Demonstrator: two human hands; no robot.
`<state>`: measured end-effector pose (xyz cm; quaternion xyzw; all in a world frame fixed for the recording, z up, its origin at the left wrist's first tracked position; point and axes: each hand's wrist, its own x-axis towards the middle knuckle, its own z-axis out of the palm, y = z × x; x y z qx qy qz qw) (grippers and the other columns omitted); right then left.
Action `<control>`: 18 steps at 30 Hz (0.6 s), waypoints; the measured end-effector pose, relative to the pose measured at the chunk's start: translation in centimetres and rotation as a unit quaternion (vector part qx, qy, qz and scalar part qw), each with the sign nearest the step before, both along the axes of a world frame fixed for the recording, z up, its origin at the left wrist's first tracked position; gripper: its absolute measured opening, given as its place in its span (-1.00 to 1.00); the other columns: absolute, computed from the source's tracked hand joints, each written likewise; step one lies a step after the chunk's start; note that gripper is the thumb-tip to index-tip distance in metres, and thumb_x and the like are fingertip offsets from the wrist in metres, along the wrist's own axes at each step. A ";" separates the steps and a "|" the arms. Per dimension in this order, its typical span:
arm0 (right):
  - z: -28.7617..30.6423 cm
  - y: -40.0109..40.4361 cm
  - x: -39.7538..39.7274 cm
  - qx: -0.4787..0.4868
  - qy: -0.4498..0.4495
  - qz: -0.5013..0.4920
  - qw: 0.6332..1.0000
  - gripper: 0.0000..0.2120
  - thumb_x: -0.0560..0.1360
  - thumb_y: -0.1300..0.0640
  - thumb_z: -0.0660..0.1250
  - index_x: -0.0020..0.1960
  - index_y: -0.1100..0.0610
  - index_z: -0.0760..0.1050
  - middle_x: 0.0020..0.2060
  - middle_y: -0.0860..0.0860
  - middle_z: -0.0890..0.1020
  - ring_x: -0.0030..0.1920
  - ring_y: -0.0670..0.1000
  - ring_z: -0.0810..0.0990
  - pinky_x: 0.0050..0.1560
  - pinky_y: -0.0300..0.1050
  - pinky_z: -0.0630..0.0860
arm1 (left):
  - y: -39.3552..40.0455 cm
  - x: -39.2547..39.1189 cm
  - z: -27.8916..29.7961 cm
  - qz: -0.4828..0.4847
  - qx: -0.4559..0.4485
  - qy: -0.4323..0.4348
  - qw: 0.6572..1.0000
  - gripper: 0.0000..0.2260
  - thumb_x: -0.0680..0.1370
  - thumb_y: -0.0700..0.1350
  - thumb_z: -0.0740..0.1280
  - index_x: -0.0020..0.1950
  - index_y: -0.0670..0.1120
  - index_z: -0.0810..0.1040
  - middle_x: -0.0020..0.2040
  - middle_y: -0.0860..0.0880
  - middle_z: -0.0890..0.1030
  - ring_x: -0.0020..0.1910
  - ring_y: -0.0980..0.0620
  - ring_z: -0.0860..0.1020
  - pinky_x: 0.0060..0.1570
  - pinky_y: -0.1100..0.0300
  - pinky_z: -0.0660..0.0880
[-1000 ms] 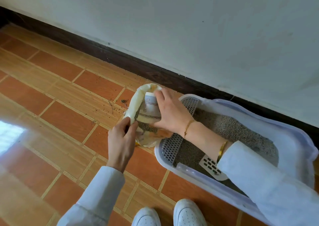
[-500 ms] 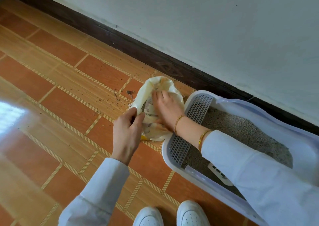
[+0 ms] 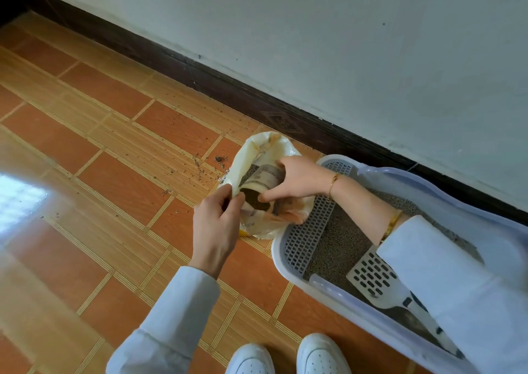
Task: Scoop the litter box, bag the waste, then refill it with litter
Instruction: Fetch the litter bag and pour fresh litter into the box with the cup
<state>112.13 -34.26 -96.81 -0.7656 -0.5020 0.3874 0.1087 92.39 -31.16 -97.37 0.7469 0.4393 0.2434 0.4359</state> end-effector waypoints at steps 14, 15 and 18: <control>2.3 -9.9 0.9 0.156 0.284 -0.249 0.913 -0.50 0.29 -0.18 0.51 0.12 0.07 0.59 0.06 0.00 0.68 0.12 -0.04 0.62 0.28 0.02 0.49 | -0.8 0.2 1.0 -0.005 0.013 0.027 1.000 -0.67 0.53 -0.11 0.27 -0.30 -0.31 0.32 -0.47 -0.07 0.26 -0.45 -0.01 0.17 -0.39 0.14 0.12; 2.2 -10.7 1.0 0.158 0.306 -0.263 0.901 -0.50 0.29 -0.14 0.51 0.13 0.10 0.59 0.08 0.03 0.67 0.14 0.00 0.62 0.29 0.02 0.48 | -0.9 0.2 1.0 -0.006 0.015 0.027 1.000 -0.67 0.53 -0.10 0.27 -0.30 -0.31 0.33 -0.47 -0.07 0.26 -0.46 0.00 0.17 -0.40 0.13 0.13; 1.7 -13.3 1.6 0.174 0.354 -0.313 0.864 -0.42 0.30 -0.08 0.54 0.19 0.23 0.55 0.14 0.16 0.63 0.22 0.16 0.56 0.28 0.05 0.48 | -1.3 0.4 0.9 -0.007 0.019 0.027 0.999 -0.68 0.56 -0.17 0.27 -0.32 -0.26 0.28 -0.47 -0.04 0.24 -0.46 0.02 0.17 -0.40 0.13 0.12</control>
